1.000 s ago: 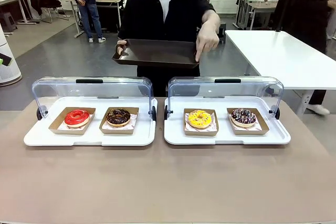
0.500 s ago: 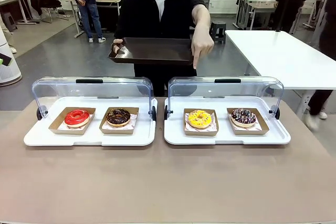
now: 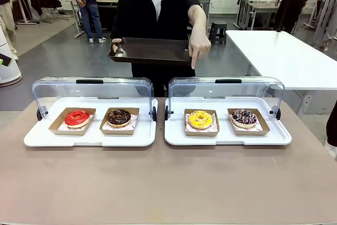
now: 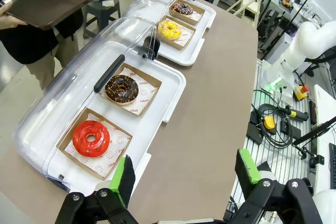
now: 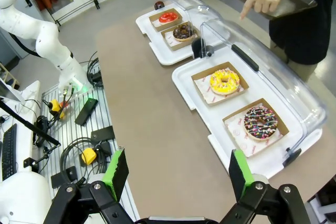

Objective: Provide the desired donut to the person.
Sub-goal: Pick up and lift the Paper togo box containing the Donut pointed at by the person.

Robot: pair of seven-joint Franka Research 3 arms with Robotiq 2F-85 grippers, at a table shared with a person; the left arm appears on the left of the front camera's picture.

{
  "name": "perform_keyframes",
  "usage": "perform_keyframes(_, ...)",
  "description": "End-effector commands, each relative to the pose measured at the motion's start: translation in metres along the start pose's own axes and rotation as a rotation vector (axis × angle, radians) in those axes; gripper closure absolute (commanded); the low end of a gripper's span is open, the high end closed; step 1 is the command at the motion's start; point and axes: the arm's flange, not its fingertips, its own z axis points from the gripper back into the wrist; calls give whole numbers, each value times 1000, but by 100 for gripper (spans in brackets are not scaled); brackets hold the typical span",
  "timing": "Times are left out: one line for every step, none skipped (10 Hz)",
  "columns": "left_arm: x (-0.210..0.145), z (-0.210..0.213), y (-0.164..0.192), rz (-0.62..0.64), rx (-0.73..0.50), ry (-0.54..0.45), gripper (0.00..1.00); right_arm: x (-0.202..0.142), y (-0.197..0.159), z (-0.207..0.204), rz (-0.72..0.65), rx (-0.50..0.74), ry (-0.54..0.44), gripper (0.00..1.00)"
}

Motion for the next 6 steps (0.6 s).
perform_keyframes(2,0,-1,19,-7,-9,0,1,-2,-1,10,10,-19,0)
perform_keyframes(2,0,-1,19,-7,-9,0,1,-2,-1,10,10,-19,0)
perform_keyframes(2,0,-1,19,-7,-9,0,1,-2,-1,10,10,-19,0)
perform_keyframes(2,0,-1,19,-7,-9,0,1,-2,-1,10,10,-19,0)
perform_keyframes(2,0,-1,19,-7,-9,0,1,-2,-1,10,10,-19,0)
perform_keyframes(2,0,-1,19,-7,-9,0,1,-2,-1,10,10,-19,0)
